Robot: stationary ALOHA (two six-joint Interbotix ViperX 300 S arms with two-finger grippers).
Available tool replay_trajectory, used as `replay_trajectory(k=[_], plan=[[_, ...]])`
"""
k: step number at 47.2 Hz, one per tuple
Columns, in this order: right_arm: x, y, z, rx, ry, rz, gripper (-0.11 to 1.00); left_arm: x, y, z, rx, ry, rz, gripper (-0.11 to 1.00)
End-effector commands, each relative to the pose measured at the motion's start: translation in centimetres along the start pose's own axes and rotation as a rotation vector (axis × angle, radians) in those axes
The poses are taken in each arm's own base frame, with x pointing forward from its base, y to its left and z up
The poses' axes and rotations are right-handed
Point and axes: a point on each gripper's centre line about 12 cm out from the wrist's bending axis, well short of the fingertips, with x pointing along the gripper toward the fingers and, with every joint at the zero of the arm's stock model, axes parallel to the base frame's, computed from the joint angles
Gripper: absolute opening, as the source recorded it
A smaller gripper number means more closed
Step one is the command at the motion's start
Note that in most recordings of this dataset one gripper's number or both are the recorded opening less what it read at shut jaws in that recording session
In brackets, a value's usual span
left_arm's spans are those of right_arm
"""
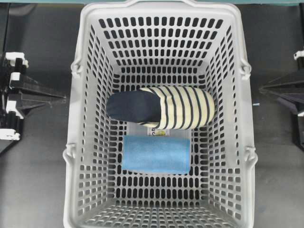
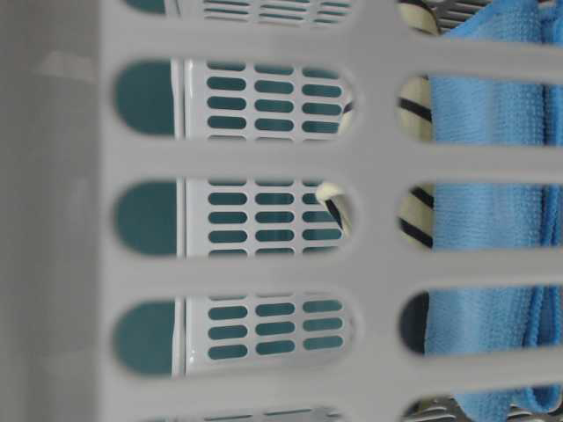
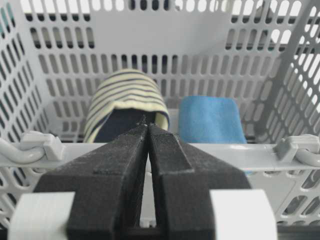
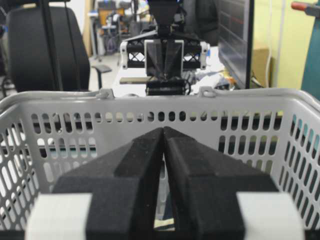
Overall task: Pick up the blue cloth from the shopping basket with the left arm.
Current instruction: 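Move the left gripper from rest toward the basket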
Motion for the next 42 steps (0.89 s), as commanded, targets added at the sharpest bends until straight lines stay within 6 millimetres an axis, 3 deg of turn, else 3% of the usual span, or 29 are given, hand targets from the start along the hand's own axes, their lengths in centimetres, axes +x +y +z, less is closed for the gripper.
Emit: replay_trajectory(k=[1,5,16,28,34,42], plan=[[0.1,0.1,0.2,0.006,-0.003,0.003,0.01,0.4,-0.2,2.5,0.028,-0.041,-0.013,0.06],[0.0,0.0,0.3,0.012,0.011,0.001,0.01,0.9,-0.2,4.4,0.027,-0.021,-0.013,0.00],[-0.5,0.1,1.2,0.017,0.074,0.003,0.00,3.8,-0.4,7.9,0.024,0.148,-0.019,0.00],[-2.1,0.1,2.2,0.017,0.124,0.006,0.03,8.7,-1.4,8.9,0.044,0.373,-0.047,0.00],[-2.6,0.2,2.6,0.022,0.132,0.009,0.23,11.5,-1.8,8.7,0.041,0.439,-0.054,0.00],[-2.7,0.2,2.6,0.037,0.138,0.010,0.71,14.7,-2.0,7.2,0.040,0.584,-0.051,0.00]])
